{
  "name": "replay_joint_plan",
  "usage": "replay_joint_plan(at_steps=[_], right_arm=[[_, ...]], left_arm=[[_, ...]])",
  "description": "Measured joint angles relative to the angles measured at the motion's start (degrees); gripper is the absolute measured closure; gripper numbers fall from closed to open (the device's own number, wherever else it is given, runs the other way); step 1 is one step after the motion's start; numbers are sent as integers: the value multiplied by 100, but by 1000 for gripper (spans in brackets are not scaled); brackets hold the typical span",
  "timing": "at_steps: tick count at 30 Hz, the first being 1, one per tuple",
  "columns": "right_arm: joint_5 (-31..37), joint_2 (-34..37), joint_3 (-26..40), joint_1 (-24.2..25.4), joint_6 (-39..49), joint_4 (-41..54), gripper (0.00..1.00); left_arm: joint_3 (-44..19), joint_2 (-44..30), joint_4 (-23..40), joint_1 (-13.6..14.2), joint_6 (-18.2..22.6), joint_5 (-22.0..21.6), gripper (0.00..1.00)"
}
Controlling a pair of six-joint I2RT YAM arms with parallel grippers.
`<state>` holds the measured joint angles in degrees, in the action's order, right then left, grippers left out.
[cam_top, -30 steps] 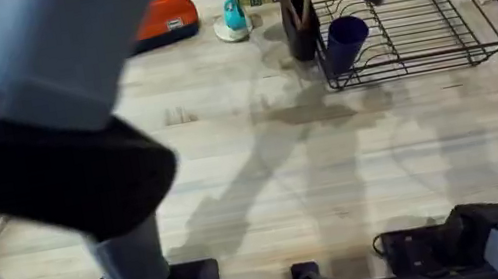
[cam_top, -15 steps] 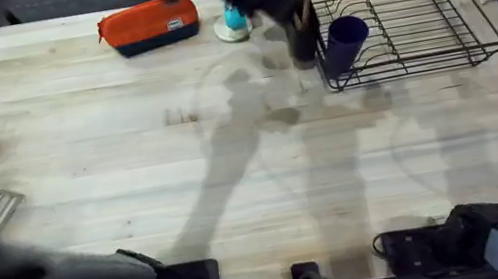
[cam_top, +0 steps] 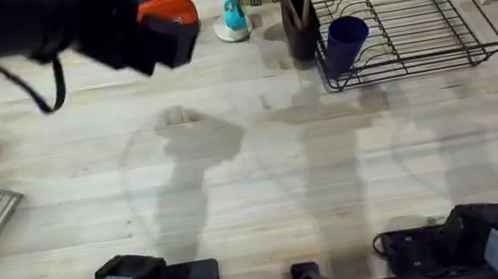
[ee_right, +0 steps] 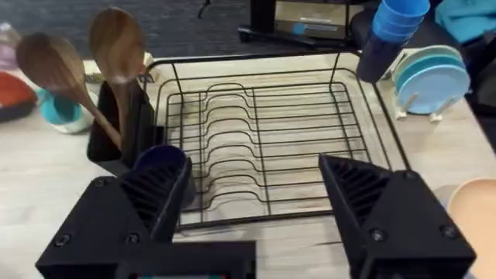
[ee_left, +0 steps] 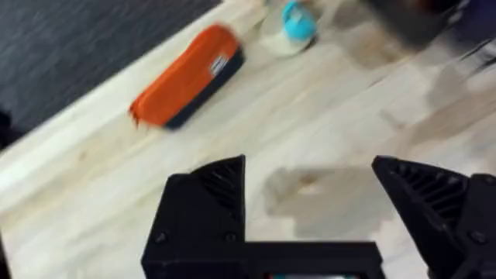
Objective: Pick up the cup on the table and put them onto the rack.
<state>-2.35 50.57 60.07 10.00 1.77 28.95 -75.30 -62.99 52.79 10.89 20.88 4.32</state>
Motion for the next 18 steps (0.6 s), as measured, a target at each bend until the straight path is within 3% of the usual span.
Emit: replay_joint_plan(at_steps=[5, 12, 18], right_arm=[[-28, -38, 0, 0, -332, 4, 5], [-229, -48, 0, 0, -567, 2, 5], [-662, -48, 0, 0, -630, 4, 5]], left_arm=[[322, 107, 203, -287, -59, -307, 8], [364, -148, 230, -636, -788, -422, 7], [364, -574, 256, -707, -1097, -453, 7]])
